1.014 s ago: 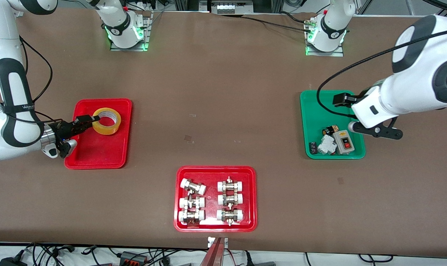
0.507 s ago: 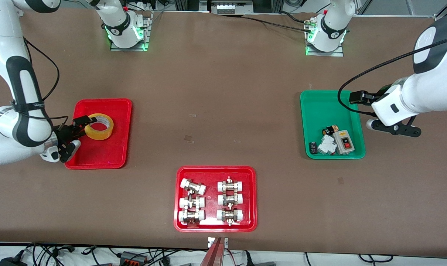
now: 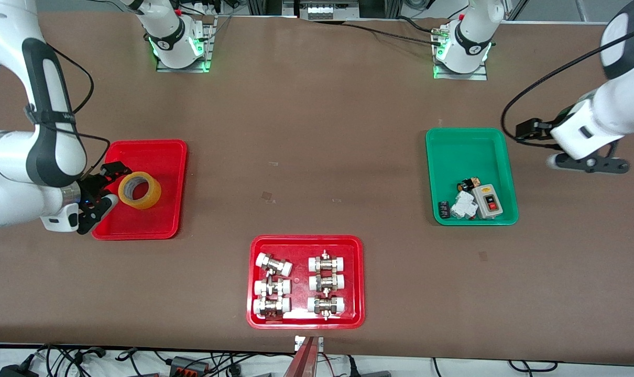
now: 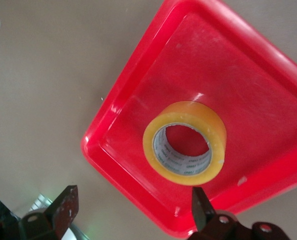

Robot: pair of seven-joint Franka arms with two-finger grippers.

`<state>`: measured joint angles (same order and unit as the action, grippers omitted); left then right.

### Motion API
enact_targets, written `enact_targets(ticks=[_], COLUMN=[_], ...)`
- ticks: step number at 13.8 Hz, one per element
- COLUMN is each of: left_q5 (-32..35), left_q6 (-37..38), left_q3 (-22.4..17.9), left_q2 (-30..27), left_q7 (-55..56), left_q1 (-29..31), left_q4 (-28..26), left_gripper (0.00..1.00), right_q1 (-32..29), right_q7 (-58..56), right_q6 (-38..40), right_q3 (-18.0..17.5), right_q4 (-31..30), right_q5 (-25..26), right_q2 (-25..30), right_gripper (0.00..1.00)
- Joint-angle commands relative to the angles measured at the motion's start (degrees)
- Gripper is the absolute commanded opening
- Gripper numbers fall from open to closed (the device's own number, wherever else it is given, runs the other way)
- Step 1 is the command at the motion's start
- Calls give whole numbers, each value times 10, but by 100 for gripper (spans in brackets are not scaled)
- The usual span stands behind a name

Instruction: Left arm passes tape to right arm into tray

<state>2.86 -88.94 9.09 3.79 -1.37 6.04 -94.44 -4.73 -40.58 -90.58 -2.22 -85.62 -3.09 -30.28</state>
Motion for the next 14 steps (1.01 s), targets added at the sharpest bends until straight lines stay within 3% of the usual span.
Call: enact_targets(ticks=[1, 5, 7, 12, 14], left_q5=[11, 12, 12, 10, 8], left_q6=[2, 10, 19, 26, 25], left_q3=[-6, -6, -3, -4, -4], left_q2=[-18, 4, 0, -6, -5], left_q7=[-7, 23, 53, 51, 51], left_q1=[-14, -6, -9, -9, -8], left_q4=[17, 52, 54, 52, 52], left_gripper=[100, 100, 100, 100, 100], right_q1=[28, 77, 77, 75, 72], right_q7=[157, 368, 379, 411, 415], right_q6=[6, 45, 51, -20, -26], right_q3=[1, 1, 1, 4, 5], right_q4=[-38, -50, -67, -208, -216], right_q5=[11, 11, 11, 12, 12], right_q2=[72, 167, 214, 367, 378], right_gripper=[100, 100, 100, 100, 100])
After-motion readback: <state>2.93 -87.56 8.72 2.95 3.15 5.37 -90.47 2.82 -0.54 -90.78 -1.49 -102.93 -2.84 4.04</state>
